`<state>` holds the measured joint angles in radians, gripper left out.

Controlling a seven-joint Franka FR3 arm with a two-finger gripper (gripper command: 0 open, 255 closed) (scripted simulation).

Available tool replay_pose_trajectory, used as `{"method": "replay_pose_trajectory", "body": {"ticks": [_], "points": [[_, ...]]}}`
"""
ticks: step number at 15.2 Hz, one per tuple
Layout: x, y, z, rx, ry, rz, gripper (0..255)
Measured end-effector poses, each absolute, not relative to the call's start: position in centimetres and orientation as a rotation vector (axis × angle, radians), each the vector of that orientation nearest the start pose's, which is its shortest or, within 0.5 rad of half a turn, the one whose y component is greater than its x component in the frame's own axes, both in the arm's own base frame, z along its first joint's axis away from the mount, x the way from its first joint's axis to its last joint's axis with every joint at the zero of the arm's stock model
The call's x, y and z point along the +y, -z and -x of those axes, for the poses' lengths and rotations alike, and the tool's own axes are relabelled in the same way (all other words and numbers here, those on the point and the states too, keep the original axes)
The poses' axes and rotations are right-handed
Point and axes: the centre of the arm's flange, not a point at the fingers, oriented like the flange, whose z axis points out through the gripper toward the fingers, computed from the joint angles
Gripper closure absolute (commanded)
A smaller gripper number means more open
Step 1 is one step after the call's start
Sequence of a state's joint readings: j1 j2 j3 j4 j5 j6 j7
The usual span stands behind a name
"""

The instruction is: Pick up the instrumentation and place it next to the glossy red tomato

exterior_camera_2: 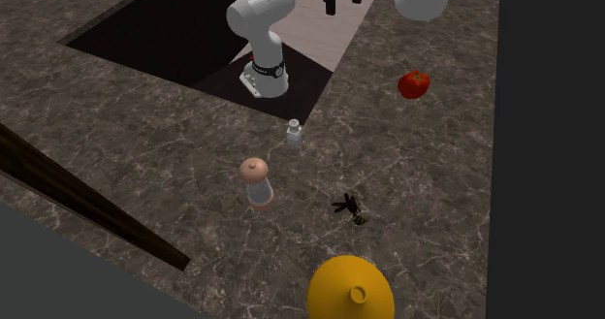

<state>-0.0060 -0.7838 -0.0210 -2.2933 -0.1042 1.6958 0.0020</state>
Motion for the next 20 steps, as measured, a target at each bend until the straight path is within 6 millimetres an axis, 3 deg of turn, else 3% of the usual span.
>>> {"method": "replay_pose_trajectory", "body": {"ticks": [2, 5, 20], "points": [[-2.7, -62.9, -32.1, 0.032, 0.293, 3.218, 0], [-5.7, -61.5, -32.9, 0.024, 0.256, 3.213, 0], [-23.7, -52.4, -38.5, -0.027, 0.046, 3.179, 0]]}}
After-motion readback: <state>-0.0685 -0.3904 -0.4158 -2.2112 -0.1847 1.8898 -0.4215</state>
